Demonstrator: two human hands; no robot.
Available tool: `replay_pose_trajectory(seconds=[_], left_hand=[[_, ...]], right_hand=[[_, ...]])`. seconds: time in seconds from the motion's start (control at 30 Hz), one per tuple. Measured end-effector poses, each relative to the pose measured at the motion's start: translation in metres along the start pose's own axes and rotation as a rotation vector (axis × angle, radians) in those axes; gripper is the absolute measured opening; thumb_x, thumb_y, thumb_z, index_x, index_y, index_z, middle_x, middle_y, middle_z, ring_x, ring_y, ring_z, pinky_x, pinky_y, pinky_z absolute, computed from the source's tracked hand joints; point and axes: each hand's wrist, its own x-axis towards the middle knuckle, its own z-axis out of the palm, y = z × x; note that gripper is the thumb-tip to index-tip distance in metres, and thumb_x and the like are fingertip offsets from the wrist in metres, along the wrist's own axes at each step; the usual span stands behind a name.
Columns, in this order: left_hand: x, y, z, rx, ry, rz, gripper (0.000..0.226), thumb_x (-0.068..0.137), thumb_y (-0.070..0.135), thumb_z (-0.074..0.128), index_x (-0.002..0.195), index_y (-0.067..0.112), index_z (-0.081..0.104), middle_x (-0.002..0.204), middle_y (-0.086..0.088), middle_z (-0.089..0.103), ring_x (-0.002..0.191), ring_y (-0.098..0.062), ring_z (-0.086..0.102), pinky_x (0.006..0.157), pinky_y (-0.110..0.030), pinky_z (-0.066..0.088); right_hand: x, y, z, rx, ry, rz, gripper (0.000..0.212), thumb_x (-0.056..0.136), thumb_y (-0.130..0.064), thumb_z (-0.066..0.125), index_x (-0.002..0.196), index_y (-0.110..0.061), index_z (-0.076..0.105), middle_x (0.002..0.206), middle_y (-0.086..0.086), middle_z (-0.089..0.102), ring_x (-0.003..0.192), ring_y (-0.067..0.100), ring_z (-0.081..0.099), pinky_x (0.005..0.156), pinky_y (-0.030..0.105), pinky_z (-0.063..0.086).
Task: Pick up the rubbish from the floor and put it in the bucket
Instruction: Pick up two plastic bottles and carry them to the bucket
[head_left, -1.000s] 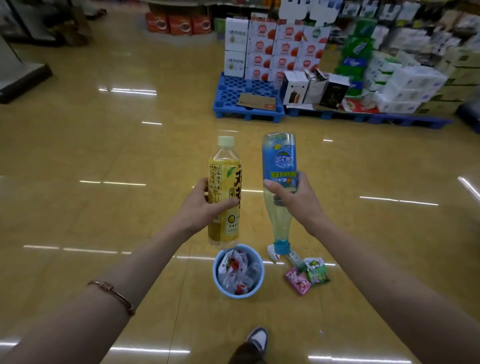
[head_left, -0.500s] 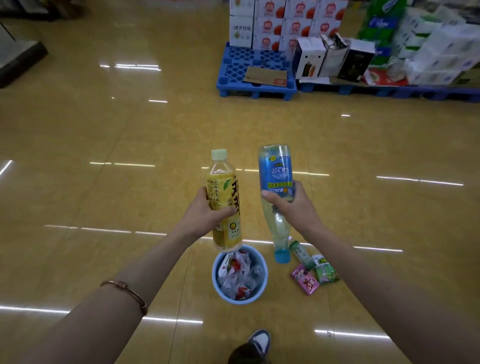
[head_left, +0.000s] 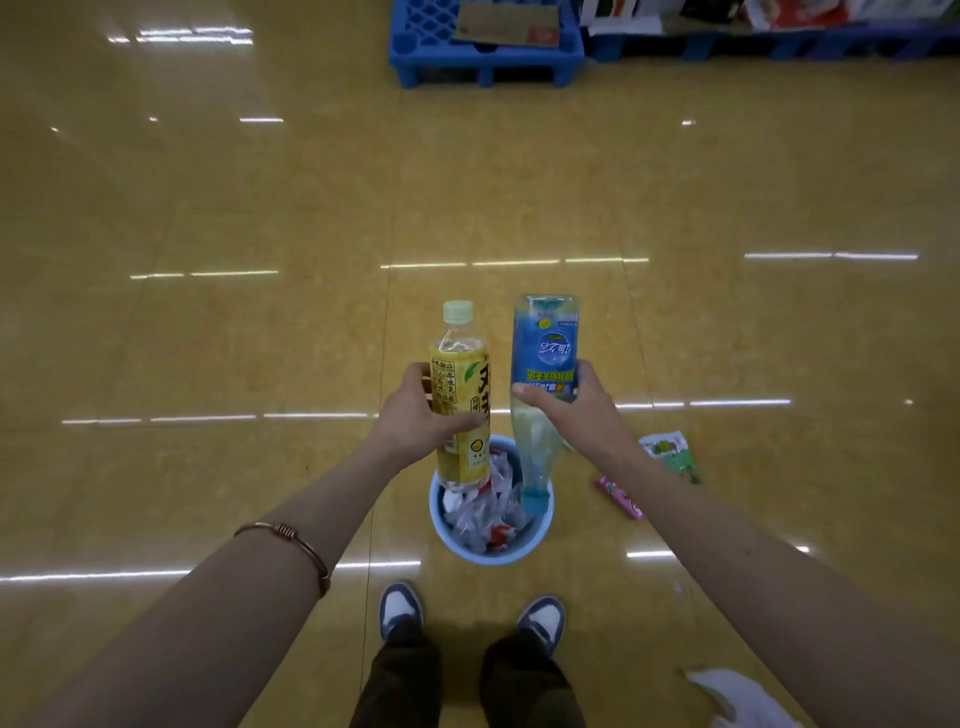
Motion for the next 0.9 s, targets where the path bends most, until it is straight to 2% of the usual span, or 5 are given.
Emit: replay_pose_trajectory(seconds=[0.2,0.47,0.63,0.77,0.9], left_hand=[[0.050,-0.067,0.037,0.067,-0.064,-0.057,0.078,0.066,0.029,0.084,0.128,0.010,0.040,0.120,-0.004,0.057,0.093,-0.015,0.053,0.077,-0.028,0.044],[0.108,-0.165,0.104,0.186,-0.102,-0.101,0.074,0.066,0.025,0.084,0.126,0.006,0.044,0.123,-0.009,0.059,0.108,-0.024,0.057,0.078,-0.027,0.043],[0.141,-0.219,0.143,0.200,-0.100,-0.123,0.074,0.066,0.024,0.084,0.126,0.006,0.043,0.123,-0.010,0.058,0.110,-0.027,0.056,0.077,-0.028,0.043],[0.159,-0.257,0.171,0.184,-0.102,-0.150,0.077,0.069,0.024,0.082,0.130,0.007,0.037,0.128,-0.012,0.055,0.113,-0.029,0.055,0.086,-0.037,0.048],[0.175,-0.277,0.186,0.147,-0.093,-0.173,0.073,0.073,0.022,0.079,0.128,0.007,0.035,0.126,-0.014,0.057,0.111,-0.030,0.058,0.084,-0.037,0.050]], right_hand=[[0.040,0.076,0.034,-0.024,0.016,0.089,0.056,0.078,-0.043,0.073,0.120,-0.023,0.043,0.097,-0.019,0.055,0.087,-0.002,0.054,0.071,0.020,0.044],[0.089,0.199,0.094,-0.036,0.042,0.176,0.067,0.073,-0.039,0.078,0.125,-0.016,0.044,0.109,-0.006,0.061,0.099,0.014,0.062,0.086,0.036,0.053],[0.114,0.260,0.129,-0.086,0.040,0.185,0.072,0.075,-0.032,0.079,0.131,-0.012,0.039,0.109,-0.008,0.055,0.097,0.009,0.054,0.078,0.024,0.042],[0.133,0.303,0.150,-0.105,0.010,0.242,0.074,0.072,-0.035,0.081,0.130,-0.012,0.041,0.117,-0.005,0.059,0.107,0.013,0.058,0.088,0.033,0.049],[0.146,0.332,0.163,-0.146,-0.047,0.340,0.075,0.070,-0.044,0.080,0.126,-0.009,0.046,0.116,0.002,0.062,0.105,0.018,0.060,0.081,0.029,0.048]])
